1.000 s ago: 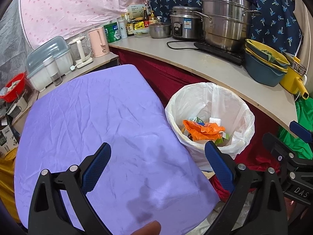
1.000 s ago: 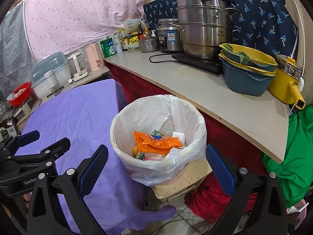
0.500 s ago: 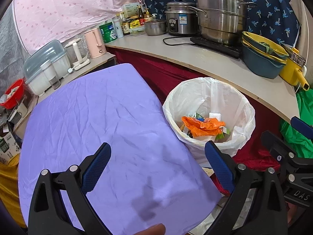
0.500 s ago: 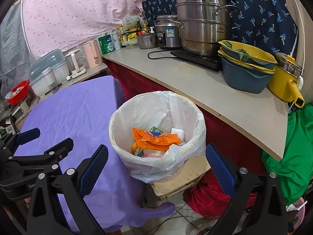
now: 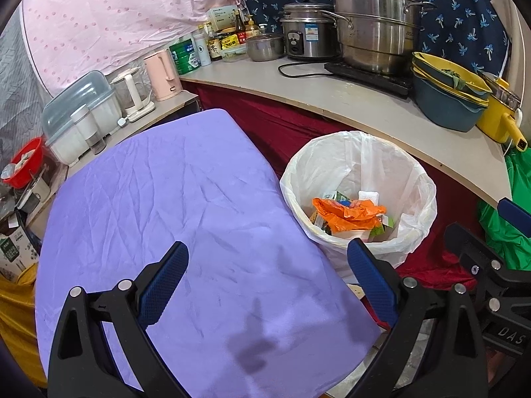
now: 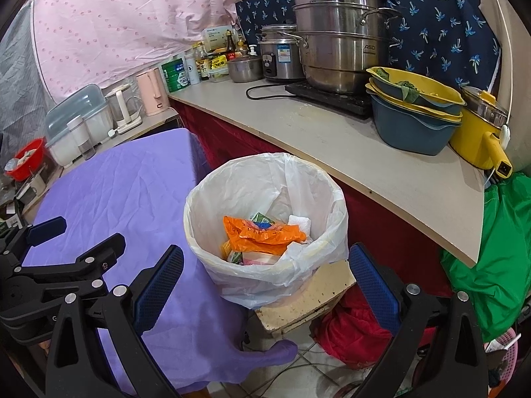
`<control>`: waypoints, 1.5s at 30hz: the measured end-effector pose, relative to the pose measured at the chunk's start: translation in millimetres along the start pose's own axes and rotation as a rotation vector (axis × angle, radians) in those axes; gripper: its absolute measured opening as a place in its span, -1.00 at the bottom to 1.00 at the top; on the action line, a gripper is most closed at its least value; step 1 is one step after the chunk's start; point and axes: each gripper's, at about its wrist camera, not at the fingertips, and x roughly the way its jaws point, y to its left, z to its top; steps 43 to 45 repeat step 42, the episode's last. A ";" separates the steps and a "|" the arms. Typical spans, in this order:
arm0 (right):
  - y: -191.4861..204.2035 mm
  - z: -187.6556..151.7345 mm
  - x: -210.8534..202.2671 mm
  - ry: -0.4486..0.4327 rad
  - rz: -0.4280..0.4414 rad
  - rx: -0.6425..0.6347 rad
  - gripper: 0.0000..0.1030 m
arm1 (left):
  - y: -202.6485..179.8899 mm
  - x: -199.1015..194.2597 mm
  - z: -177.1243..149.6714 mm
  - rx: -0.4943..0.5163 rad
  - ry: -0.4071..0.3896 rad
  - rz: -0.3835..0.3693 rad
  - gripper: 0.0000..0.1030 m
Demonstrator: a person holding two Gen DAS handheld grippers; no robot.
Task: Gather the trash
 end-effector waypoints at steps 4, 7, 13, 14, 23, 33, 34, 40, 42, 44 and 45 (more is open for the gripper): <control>-0.3 1.0 0.1 0.001 -0.003 -0.001 0.87 | 2.5 0.3 0.7 -0.006 0.004 0.001 0.79; -0.5 2.6 0.2 0.006 -0.004 0.000 0.87 | 4.6 0.9 0.5 -0.008 0.008 -0.001 0.79; 2.4 1.2 3.0 0.020 -0.010 -0.003 0.87 | 6.3 2.4 -0.6 -0.008 0.012 -0.004 0.79; 3.2 0.3 3.2 0.021 -0.009 -0.003 0.87 | 6.8 2.7 -0.8 -0.007 0.014 -0.005 0.79; 9.4 -1.1 6.0 0.026 -0.007 -0.010 0.87 | 8.3 5.1 -2.0 -0.008 0.016 -0.007 0.78; 10.6 -2.3 6.6 0.030 -0.012 -0.008 0.87 | 6.9 7.1 -2.2 -0.004 0.020 -0.013 0.78; 10.2 -2.9 6.8 0.030 -0.013 -0.008 0.87 | 6.6 7.4 -2.2 -0.004 0.021 -0.014 0.78; 7.7 -5.1 8.8 0.036 -0.025 -0.007 0.87 | 6.6 11.8 -2.4 0.002 0.027 -0.022 0.78; 6.5 -5.9 10.4 0.039 -0.033 -0.008 0.87 | 7.7 13.6 -3.3 0.000 0.032 -0.026 0.78; 6.5 -5.9 10.4 0.039 -0.033 -0.008 0.87 | 7.7 13.6 -3.3 0.000 0.032 -0.026 0.78; 6.5 -5.9 10.4 0.039 -0.033 -0.008 0.87 | 7.7 13.6 -3.3 0.000 0.032 -0.026 0.78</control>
